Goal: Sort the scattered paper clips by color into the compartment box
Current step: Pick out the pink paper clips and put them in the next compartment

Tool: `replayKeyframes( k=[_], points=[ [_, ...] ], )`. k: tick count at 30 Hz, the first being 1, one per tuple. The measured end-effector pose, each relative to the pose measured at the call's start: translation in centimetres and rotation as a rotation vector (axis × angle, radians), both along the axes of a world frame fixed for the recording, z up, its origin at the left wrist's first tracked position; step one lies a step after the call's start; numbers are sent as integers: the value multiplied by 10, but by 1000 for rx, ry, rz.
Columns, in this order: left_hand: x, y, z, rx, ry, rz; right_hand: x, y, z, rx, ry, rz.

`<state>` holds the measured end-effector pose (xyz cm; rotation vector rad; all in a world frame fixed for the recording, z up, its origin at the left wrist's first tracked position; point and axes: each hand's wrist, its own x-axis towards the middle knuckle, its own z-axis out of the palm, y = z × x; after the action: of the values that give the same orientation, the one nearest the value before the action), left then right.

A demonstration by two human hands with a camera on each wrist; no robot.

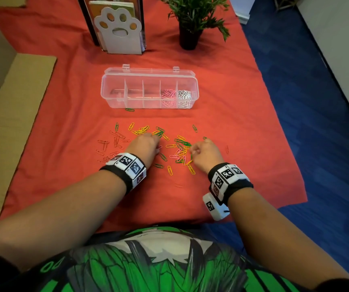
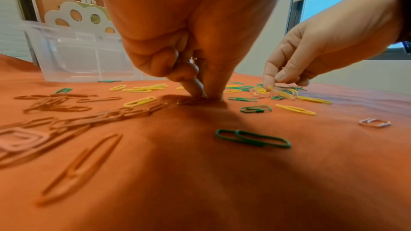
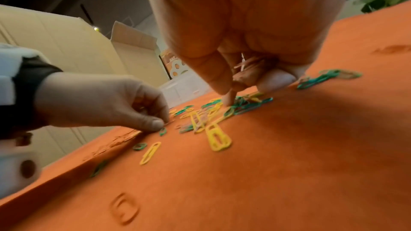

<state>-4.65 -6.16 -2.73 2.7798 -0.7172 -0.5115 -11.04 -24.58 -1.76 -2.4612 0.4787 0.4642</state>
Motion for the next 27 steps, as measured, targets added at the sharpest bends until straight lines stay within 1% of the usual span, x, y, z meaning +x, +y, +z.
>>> replayKeyframes(
  k=[3, 7, 9, 10, 12, 15, 17, 19, 22, 24, 25, 26, 27],
  points=[
    [-1, 1, -1, 25, 4, -10, 4, -8, 4, -11, -9, -31],
    [-3, -1, 1, 67, -4, -4, 7, -2, 9, -16, 11, 54],
    [-2, -3, 3, 19, 18, 36, 5, 3, 8, -51, -20, 102],
    [-2, -3, 5, -49, 49, 96, 4, 5, 7, -90, -31, 127],
    [0, -1, 9, -217, 151, 250, 0, 6, 4, -203, -15, 165],
    [3, -2, 15, -470, 420, 415, -5, 7, -3, -306, 80, 215],
    [0, -5, 21, -681, 669, 579, -6, 6, -3, -302, 64, 212],
    [-3, -6, 28, -835, 901, 712, -3, 1, -1, -293, 15, 172],
    [-2, -1, 34, -979, 1130, 837, 2, -9, 4, -235, -58, 61],
    [-1, -1, 38, -1032, 1228, 884, 2, -13, 5, -198, -85, 29],
    [-1, -3, 39, -1028, 1240, 894, 0, -14, 5, -195, -92, 35],
    [-1, -8, 39, -998, 1221, 896, -1, -14, 4, -199, -94, 46],
    [-3, -14, 36, -929, 1153, 881, -3, -13, 3, -210, -98, 63]
  ],
)
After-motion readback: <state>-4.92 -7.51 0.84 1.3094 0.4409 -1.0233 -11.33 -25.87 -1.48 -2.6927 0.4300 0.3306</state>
